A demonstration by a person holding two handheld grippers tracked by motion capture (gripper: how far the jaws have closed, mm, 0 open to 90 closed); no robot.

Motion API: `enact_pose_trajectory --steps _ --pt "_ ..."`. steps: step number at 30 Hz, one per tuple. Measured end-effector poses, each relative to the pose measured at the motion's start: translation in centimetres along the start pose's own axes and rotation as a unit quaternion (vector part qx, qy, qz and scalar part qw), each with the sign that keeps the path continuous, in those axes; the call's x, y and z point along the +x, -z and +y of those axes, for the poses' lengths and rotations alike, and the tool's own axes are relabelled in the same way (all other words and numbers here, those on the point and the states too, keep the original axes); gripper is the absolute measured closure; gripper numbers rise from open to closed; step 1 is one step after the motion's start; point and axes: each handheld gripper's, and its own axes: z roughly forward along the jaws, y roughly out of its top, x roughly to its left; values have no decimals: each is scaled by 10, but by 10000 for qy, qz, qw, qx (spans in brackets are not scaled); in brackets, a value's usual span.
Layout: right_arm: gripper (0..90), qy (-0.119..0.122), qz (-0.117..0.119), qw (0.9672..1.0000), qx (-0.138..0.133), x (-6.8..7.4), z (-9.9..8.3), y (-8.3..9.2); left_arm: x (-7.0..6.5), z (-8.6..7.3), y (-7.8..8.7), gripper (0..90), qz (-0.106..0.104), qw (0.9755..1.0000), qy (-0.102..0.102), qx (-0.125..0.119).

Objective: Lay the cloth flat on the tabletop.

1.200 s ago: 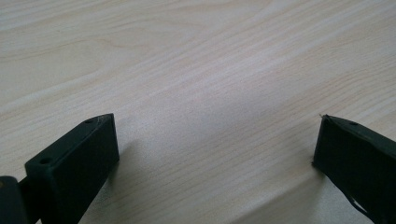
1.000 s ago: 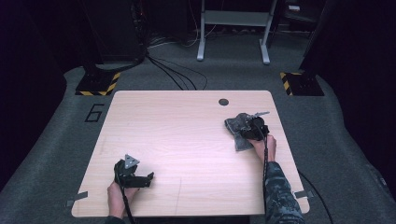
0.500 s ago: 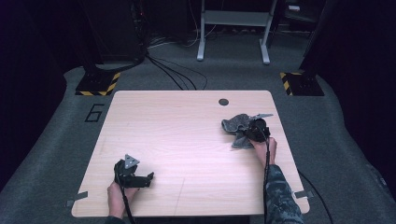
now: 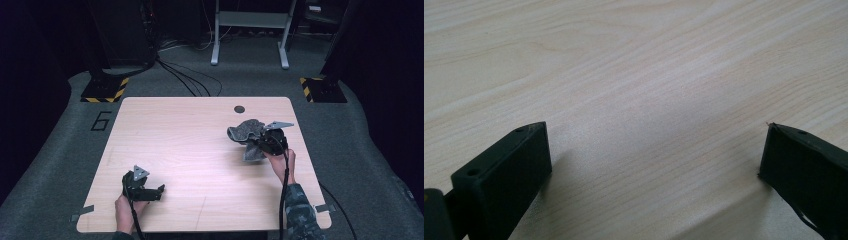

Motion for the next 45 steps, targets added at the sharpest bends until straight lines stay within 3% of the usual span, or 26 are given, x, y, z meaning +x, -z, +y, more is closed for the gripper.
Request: enact_pose_trajectory --steps 2,10,11,14,17,19,24,26,27,28,30,31,32,34,36,37,38,40,43,45 --pt "820 -50 81 9999 -36 4 1 3 0 0 0 0 0 10000 4 7" --pt "818 230 381 9990 -95 35 4 16 0 0 0 0 -1 10000 0 -1" --pt "818 293 485 9984 -55 45 3 16 0 0 0 0 -1 10000 0 0" --pt "818 365 548 9978 -37 52 1 16 0 0 0 0 -3 10000 9 -7" --pt "816 490 735 9961 66 69 -5 13 0 0 0 0 -4 10000 2 -9" --pt "815 491 774 9958 70 72 -6 11 0 0 0 0 -3 10000 6 -3" --pt "809 669 1059 9917 293 104 -19 -6 0 0 0 0 1 10000 5 6" --pt "805 700 1083 9912 313 108 -21 -8 0 0 0 0 -1 10000 -2 0" --pt "792 760 1096 9904 355 113 -23 -11 0 0 0 0 0 10000 1 0" --pt "724 784 1134 9892 497 123 -31 -24 0 0 0 0 1 10000 7 4" --pt "533 920 1009 9882 689 129 -38 -33 0 0 0 0 -4 10000 6 -11" --pt "533 920 1009 9882 689 129 -38 -33 0 0 0 0 -4 10000 6 -11" --pt "432 931 1048 9872 757 131 -43 -37 0 0 0 0 10 10000 -24 4" --pt "386 820 1031 9888 708 131 -44 -34 0 0 0 0 14 10000 -21 3" --pt "338 725 995 9913 464 120 -43 -17 0 0 1 1 -40 10000 -21 20" --pt "338 725 995 9913 464 120 -43 -17 0 0 1 1 -83 10000 -43 19" --pt "339 574 904 9936 358 111 -42 -5 -1 1 2 1 -259 9996 71 -24" --pt "339 529 859 9944 325 106 -42 1 -3 3 3 2 -321 9995 64 -33" --pt "352 374 666 9968 250 89 -45 18 -18 14 10 2 -476 9987 -127 -153" --pt "356 342 618 9972 259 85 -47 23 -27 22 14 7 -575 9977 -278 -210"
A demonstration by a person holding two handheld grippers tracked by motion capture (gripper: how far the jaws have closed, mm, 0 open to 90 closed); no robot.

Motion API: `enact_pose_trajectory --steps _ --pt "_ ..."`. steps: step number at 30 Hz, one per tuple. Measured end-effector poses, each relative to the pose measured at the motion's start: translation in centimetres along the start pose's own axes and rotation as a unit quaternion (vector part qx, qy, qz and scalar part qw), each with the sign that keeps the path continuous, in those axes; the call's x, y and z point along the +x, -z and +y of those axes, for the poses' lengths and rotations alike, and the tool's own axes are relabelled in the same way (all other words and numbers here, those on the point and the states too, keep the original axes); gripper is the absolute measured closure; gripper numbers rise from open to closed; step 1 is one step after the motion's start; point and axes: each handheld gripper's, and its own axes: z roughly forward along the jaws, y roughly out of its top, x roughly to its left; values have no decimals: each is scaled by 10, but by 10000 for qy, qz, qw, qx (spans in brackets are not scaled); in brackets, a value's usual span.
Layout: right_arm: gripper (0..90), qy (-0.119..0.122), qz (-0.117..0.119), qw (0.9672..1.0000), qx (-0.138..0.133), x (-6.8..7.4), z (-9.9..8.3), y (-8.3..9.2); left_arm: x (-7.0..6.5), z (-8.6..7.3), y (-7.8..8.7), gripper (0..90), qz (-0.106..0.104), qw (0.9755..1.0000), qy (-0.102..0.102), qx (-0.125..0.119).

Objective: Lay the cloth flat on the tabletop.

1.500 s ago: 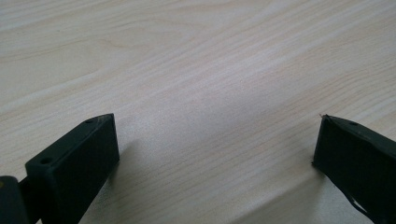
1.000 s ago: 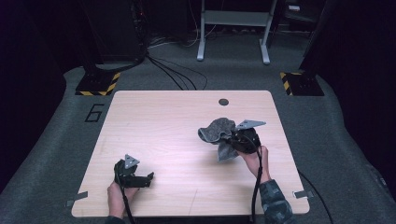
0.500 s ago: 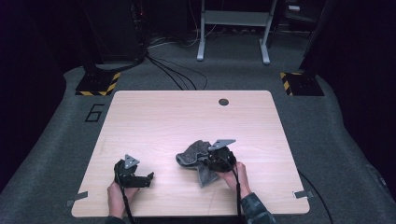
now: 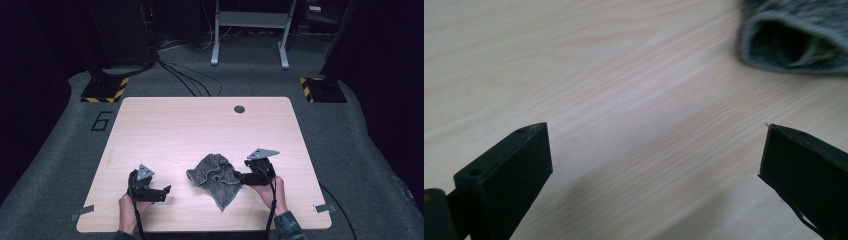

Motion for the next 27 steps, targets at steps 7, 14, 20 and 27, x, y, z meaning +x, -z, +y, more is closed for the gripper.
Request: enact_pose_trajectory --steps 7,14,20,27 --pt "376 180 147 9997 25 26 0 -2 -31 25 -8 48 -463 9979 -447 -58" --pt "465 816 188 9963 208 54 9 -23 -53 33 -23 113 -819 9939 -735 -4" --pt "610 855 128 9953 426 60 13 -42 -71 38 -31 175 -598 9916 -1144 5" --pt "838 884 238 9950 397 52 12 -45 -84 40 -40 565 -349 9870 -1561 133"
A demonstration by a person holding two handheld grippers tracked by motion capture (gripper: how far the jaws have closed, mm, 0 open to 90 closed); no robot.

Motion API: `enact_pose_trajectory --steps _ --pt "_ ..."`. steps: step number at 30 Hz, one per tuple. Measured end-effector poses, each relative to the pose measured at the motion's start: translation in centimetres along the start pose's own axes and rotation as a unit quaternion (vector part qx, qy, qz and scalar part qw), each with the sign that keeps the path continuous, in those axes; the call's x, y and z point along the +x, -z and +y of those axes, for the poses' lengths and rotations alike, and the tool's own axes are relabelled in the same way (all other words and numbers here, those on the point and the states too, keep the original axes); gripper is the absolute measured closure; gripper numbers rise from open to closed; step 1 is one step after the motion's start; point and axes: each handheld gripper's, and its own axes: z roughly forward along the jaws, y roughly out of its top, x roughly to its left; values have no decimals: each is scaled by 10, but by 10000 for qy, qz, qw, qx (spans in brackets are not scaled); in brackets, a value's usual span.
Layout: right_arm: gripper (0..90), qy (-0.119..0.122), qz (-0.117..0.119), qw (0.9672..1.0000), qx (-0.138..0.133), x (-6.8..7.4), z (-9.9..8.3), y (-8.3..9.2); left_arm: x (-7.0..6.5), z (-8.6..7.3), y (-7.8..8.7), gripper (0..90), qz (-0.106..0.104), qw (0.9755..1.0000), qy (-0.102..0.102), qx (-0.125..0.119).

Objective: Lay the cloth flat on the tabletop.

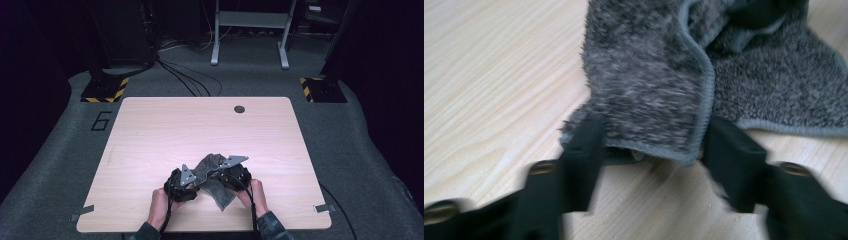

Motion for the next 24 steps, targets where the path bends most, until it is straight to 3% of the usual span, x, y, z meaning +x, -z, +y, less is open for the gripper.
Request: enact_pose_trajectory --steps 1,3,5,6,9,12,13,17,19,23,24 --pt "846 -42 14 10000 -29 -2 -1 0 -1 0 -2 655 -71 9999 -129 -1" --pt "857 -114 18 9999 -67 -5 -2 2 0 0 -4 774 -105 9998 -137 16" --pt "862 -160 -5 9998 -120 -8 -3 5 0 0 -5 846 -81 9999 -145 21" --pt "864 -230 -18 9996 -132 -10 -4 8 3 0 -5 861 -140 9999 -56 -13" --pt "867 -344 -111 9991 -202 -18 -8 15 8 -1 -3 872 -113 9999 57 -53" --pt "868 -492 -196 9983 -256 -25 -11 22 19 -2 3 873 -205 9993 265 -134" --pt "869 -650 -285 9971 -280 -35 -17 30 25 -2 6 873 -237 9986 429 -192" --pt "870 -823 -389 9953 -339 -46 -23 38 33 -1 11 872 -167 9982 523 -247" --pt "869 -1037 -505 9927 -350 -58 -30 45 41 1 14 869 -179 9979 577 -228" --pt "868 -1232 -550 9903 -325 -70 -38 46 46 3 15 869 -152 9979 588 -212" --pt "865 -1336 -535 9894 -208 -75 -42 43 48 4 15 868 -158 9981 566 -196"
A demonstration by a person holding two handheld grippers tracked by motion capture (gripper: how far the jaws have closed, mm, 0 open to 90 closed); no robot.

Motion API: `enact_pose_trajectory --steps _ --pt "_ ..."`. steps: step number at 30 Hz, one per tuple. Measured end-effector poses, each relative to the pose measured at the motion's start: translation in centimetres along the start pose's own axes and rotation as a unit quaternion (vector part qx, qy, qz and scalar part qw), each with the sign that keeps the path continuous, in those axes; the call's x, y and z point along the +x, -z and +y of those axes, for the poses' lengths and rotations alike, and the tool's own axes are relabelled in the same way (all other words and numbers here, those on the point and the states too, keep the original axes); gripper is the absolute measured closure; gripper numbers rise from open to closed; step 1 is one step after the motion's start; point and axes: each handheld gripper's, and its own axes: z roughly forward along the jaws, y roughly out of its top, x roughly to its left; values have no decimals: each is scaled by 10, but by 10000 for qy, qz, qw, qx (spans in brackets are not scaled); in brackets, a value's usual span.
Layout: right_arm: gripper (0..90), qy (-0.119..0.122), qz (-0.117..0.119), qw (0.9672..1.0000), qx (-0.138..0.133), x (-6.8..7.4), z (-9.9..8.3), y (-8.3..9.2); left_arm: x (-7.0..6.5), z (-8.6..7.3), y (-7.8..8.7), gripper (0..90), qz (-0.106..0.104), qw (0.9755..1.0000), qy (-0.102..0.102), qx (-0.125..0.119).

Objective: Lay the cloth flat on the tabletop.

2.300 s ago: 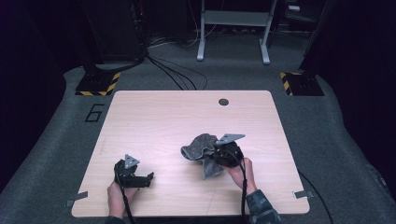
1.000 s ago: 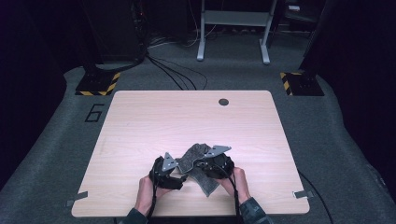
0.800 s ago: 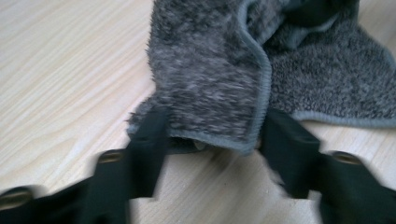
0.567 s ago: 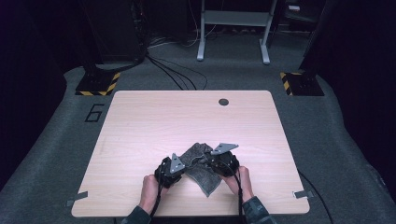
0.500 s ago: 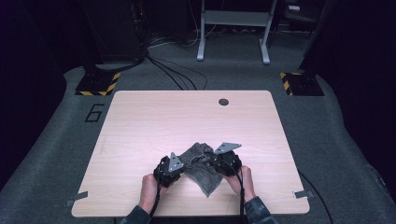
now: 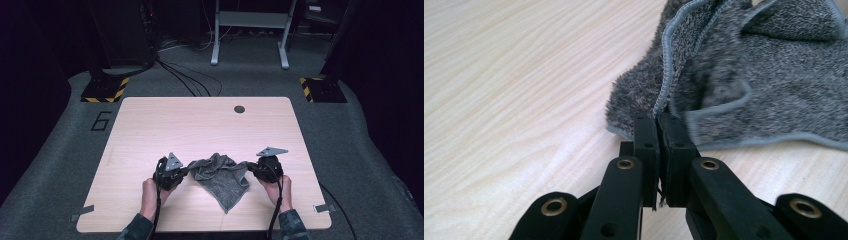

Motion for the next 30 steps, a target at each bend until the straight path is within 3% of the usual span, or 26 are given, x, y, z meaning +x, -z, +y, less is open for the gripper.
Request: enact_pose_trajectory --steps 4,8,10,12,13,14,16,17,18,19,20,24,26,28,30 --pt "817 -10 -88 9998 157 -7 -1 -6 4 2 -3 860 -6 10000 -15 63" --pt "603 15 -118 9999 22 -5 6 7 6 4 -3 848 -27 9999 -24 113" --pt "535 53 -102 9999 -99 2 13 16 6 5 -3 851 -25 9999 -25 117" --pt "492 316 -8 9993 -223 19 20 23 7 6 -4 857 -46 9999 -33 108" --pt "492 316 -8 9993 -223 19 20 23 7 6 -4 860 -46 9999 -33 108" --pt "480 558 154 9980 -272 37 27 24 8 5 -5 864 -62 9999 10 119" --pt "476 626 275 9972 -291 44 29 23 9 5 -5 865 -87 9999 30 107" --pt "478 917 514 9941 -255 65 33 16 10 5 -6 867 -108 9999 44 118" --pt "486 1109 606 9917 -229 74 35 9 10 5 -6 867 -108 9999 44 118" --pt "486 1109 606 9917 -229 74 35 9 11 5 -6 867 -111 9998 79 124" --pt "500 1227 715 9897 -172 84 36 2 12 5 -6 867 -134 9998 91 135" --pt "556 1803 1105 9773 118 121 42 -37 13 5 -7 867 -154 9997 140 110" --pt "562 1871 1112 9759 160 124 43 -42 14 5 -7 868 -166 9997 124 125" --pt "593 2009 1065 9730 400 133 43 -59 15 4 -7 869 -136 9998 123 107" --pt "614 2034 1006 9730 417 134 42 -65 15 4 -7 869 -148 9998 135 97"
